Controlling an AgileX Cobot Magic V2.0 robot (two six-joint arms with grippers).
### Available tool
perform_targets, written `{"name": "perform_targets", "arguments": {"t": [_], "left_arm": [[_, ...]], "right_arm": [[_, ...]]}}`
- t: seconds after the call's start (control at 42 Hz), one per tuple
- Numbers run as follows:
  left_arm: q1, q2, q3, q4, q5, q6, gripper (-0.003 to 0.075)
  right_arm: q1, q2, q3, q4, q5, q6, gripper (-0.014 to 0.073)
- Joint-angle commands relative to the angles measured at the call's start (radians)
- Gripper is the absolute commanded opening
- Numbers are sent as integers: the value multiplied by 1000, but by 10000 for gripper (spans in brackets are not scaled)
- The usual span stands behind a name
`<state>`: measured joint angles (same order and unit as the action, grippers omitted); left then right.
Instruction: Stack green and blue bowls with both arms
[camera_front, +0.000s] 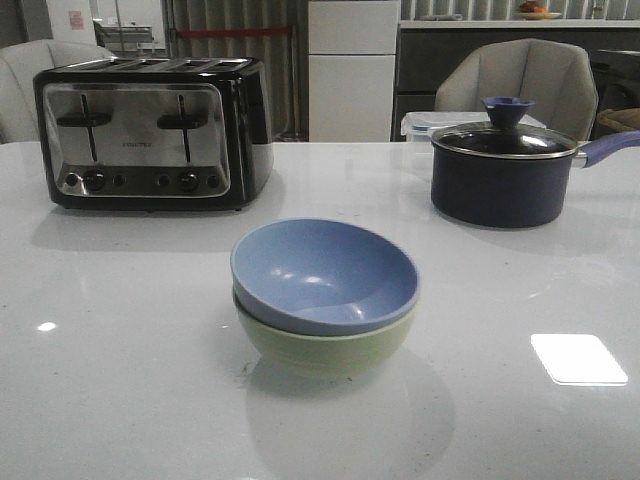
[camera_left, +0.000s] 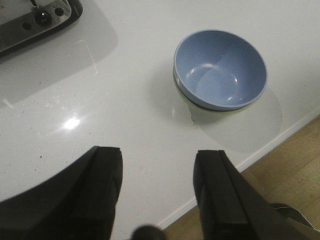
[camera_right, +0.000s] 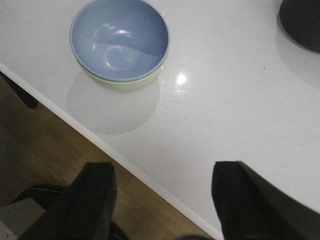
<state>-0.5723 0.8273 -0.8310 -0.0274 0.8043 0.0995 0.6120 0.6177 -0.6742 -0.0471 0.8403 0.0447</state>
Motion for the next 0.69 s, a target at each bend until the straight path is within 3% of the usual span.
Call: {"name": "perform_targets", "arguments": {"t": [0.0,0.214,0.405,0.548,0.667], "left_arm": [[-9,-82,35,-3,-61,2,382],[-9,-161,107,-1,-103,-1,382],[-9,-159,107,9,-106,-1,377],[-9,-159,107,19,-106,-1,298],[-9,-159,107,27,-106,-1,211]], "right_arm": [[-8,-18,-2,-19,-61,-1,522],[-8,-20,11,-29,-56,-1,500],[-8,-20,11,-31,-56,-1,262],[-8,-20,11,-31,-53,-1,108],[-8,-20,11,-31,-53,-1,54]]}}
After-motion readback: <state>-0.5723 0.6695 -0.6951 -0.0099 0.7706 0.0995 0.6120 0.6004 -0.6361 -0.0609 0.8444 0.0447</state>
